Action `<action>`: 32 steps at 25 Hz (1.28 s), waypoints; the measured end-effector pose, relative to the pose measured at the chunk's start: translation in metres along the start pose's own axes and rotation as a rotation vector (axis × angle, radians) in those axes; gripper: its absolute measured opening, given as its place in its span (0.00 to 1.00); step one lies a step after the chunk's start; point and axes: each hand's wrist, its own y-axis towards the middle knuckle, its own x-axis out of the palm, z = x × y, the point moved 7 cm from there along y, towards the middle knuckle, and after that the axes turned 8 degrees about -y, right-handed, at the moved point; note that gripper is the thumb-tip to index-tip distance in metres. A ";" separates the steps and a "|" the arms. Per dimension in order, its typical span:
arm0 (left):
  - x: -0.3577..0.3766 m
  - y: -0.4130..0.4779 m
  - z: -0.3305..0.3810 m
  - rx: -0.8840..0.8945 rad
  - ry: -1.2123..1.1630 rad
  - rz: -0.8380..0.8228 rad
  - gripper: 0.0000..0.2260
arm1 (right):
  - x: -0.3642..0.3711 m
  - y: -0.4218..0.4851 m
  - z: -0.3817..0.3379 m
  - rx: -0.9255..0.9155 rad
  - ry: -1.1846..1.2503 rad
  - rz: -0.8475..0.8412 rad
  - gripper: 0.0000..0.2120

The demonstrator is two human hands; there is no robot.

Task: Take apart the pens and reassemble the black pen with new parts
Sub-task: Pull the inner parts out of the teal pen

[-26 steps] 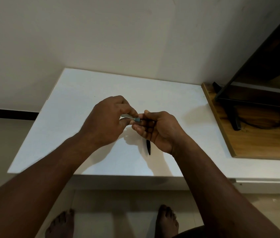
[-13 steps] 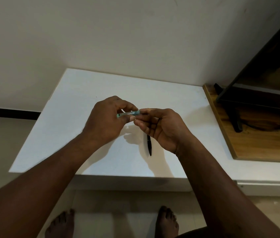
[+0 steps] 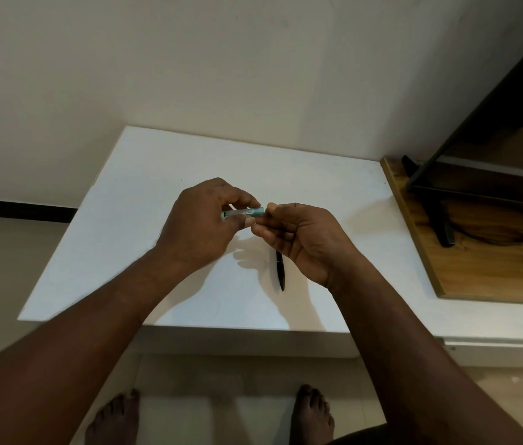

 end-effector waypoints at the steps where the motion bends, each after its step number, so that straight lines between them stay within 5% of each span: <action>1: 0.000 0.000 0.000 0.000 0.002 -0.001 0.09 | 0.000 0.000 0.000 -0.003 -0.006 0.004 0.05; 17: 0.002 -0.001 -0.003 -0.088 -0.051 0.008 0.08 | -0.009 -0.002 -0.016 -0.219 -0.439 0.219 0.10; 32: 0.005 0.000 -0.018 -0.217 -0.108 -0.017 0.04 | -0.038 -0.005 -0.031 -0.312 -0.215 0.499 0.10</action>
